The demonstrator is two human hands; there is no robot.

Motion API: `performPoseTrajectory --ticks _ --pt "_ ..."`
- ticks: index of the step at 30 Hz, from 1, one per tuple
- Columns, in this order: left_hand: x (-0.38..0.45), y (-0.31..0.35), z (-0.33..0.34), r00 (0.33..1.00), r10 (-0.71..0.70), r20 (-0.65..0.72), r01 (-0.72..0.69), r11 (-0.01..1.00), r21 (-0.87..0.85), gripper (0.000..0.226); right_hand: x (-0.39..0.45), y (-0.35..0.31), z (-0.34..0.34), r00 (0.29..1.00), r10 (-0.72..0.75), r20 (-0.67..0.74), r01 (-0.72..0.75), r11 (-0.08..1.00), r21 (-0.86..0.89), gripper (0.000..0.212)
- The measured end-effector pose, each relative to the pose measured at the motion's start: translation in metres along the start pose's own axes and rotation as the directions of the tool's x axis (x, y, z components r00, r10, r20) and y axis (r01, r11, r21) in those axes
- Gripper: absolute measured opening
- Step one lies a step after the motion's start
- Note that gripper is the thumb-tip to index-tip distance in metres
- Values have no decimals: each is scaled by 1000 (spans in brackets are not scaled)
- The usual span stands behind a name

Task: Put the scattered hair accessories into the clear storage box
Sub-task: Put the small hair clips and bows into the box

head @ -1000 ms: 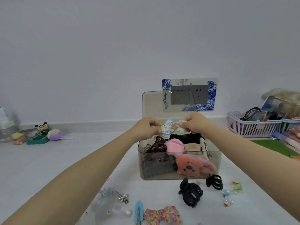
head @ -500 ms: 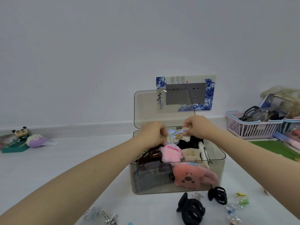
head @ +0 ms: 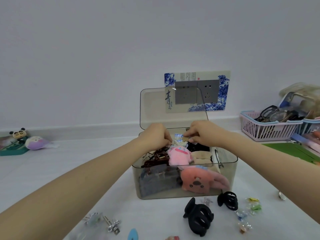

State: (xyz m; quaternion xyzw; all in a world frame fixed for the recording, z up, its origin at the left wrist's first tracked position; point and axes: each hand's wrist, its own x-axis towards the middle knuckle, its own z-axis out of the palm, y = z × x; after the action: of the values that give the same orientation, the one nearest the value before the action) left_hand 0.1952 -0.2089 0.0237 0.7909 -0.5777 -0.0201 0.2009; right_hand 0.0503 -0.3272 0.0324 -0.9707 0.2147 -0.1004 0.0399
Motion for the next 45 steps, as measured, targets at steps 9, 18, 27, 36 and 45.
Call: performPoseTrajectory --ticks 9,18,27,36,45 --pt "-20 12 -15 999 -6 -48 3 998 -70 19 -17 -4 -11 1000 -22 -20 22 1000 -17 38" --pt "-127 34 -38 965 90 -247 -126 982 -137 10 -96 -53 -21 946 -82 -312 150 968 199 25" --pt "-205 27 -4 954 157 257 -132 985 -110 36 -156 -85 19 965 -248 -83 258 955 146 29" --pt "-205 24 19 973 112 201 -78 982 -173 33 -164 -79 35 986 -155 -68 168 948 271 33" --pt "-212 44 19 975 176 138 -102 900 -425 37 -162 -77 39 992 -105 -66 123 894 431 15"
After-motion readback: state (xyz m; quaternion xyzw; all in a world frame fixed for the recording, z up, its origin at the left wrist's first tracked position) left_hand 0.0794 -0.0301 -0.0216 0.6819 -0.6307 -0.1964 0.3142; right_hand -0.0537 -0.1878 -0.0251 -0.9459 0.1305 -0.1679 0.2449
